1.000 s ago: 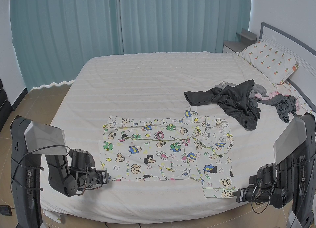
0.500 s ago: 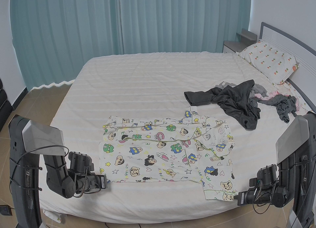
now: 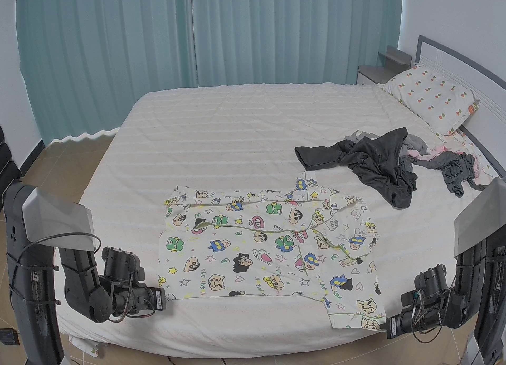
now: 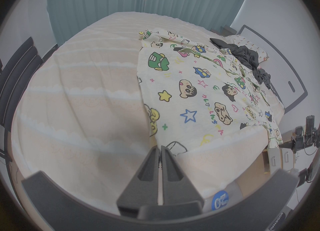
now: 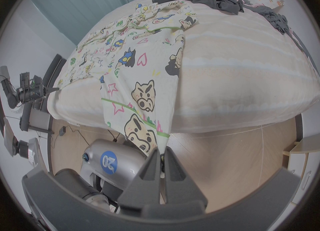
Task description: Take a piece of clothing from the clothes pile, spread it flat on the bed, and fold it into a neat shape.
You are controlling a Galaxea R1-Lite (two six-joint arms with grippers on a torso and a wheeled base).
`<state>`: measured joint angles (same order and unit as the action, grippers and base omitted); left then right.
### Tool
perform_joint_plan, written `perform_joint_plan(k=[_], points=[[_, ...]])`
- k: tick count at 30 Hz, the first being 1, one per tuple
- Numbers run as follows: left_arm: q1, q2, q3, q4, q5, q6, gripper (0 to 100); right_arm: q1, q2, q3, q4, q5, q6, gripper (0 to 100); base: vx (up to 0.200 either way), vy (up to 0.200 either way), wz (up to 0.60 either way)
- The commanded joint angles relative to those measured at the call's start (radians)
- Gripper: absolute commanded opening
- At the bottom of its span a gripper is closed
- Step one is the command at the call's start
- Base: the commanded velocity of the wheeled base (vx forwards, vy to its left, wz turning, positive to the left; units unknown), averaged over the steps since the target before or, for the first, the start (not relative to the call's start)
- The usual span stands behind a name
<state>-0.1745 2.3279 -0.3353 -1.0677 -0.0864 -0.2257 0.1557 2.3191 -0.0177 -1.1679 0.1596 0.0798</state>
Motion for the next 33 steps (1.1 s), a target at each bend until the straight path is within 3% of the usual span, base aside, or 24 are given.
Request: perform_joint_plan(k=[1, 5, 14, 15, 19, 28, 31, 33], points=[[0.0, -0.042, 0.022, 0.031, -0.013, 0.0, 0, -0.016, -0.023, 0.018, 0.017, 0.0, -0.018, 0, 0.0, 0.0, 0.0], [0.006, -0.081, 0.016, 0.104, -0.064, -0.001, 0, -0.022, -0.029, 0.018, 0.05, -0.006, -0.046, 0, 0.0, 0.0, 0.0], [0.032, -0.074, -0.08, 0.12, -0.082, -0.026, 0, -0.022, -0.027, 0.018, 0.048, -0.006, -0.046, 0, 0.0, 0.0, 0.0], [0.033, -0.07, -0.096, 0.124, -0.101, -0.027, 100, -0.021, -0.027, 0.018, 0.048, -0.006, -0.046, 0, 0.0, 0.0, 0.0], [0.041, -0.035, -0.126, 0.127, -0.133, -0.026, 100, -0.018, -0.024, 0.018, 0.048, -0.006, -0.048, 0, 0.0, 0.0, 0.0], [0.018, -0.005, -0.197, 0.176, -0.122, 0.005, 100, -0.016, -0.026, 0.018, 0.047, -0.006, -0.048, 0, 0.0, 0.0, 0.0], [-0.005, 0.01, -0.2, 0.178, -0.098, 0.017, 100, -0.016, -0.026, 0.018, 0.047, -0.006, -0.048, 0, 0.0, 0.0, 0.0], [-0.048, 0.034, -0.202, 0.172, -0.006, 0.022, 100, -0.016, -0.027, 0.018, 0.045, -0.006, -0.048, 0, 0.0, 0.0, 0.0]])
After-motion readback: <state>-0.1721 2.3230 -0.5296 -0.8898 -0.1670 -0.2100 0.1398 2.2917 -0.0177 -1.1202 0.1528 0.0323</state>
